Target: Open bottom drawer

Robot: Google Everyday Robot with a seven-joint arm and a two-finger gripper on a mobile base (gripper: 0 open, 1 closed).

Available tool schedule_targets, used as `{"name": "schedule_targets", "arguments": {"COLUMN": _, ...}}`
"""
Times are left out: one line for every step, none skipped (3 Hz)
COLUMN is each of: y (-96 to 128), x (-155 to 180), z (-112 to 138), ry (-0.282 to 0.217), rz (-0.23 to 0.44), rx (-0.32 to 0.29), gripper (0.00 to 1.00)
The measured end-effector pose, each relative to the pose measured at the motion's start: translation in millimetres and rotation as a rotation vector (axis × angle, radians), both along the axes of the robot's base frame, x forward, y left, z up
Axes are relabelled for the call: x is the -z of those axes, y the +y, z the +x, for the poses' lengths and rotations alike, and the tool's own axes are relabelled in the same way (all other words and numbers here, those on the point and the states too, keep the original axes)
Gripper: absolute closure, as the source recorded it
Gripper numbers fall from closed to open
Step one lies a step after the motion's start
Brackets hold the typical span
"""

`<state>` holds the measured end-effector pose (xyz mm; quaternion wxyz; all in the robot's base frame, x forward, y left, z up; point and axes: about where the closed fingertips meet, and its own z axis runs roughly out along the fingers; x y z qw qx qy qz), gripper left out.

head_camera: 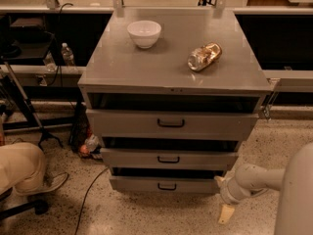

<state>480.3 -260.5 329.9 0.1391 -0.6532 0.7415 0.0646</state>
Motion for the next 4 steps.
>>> {"name": "schedule_targets", "arguments": {"y": -12, "x": 49, "z": 9, "ry": -0.003, "rz": -0.062, "rx": -0.045, "gripper": 0.00}}
{"name": "schedule_targets", "arguments": {"y": -15, "x": 79, "z": 14, "ry": 0.000, "rz": -0.077, "rx": -0.072, "gripper": 0.00}}
{"name": "schedule_targets", "arguments": {"y": -8, "x": 105, "z": 22, "ry": -0.012, "rz": -0.060, "rx": -0.114, "gripper": 0.00}}
{"name": "schedule_targets", "arguments": {"y": 20, "x": 114, "z": 39, "ry": -0.073, "rz": -0.064, "rx": -0.202, "gripper": 0.00}}
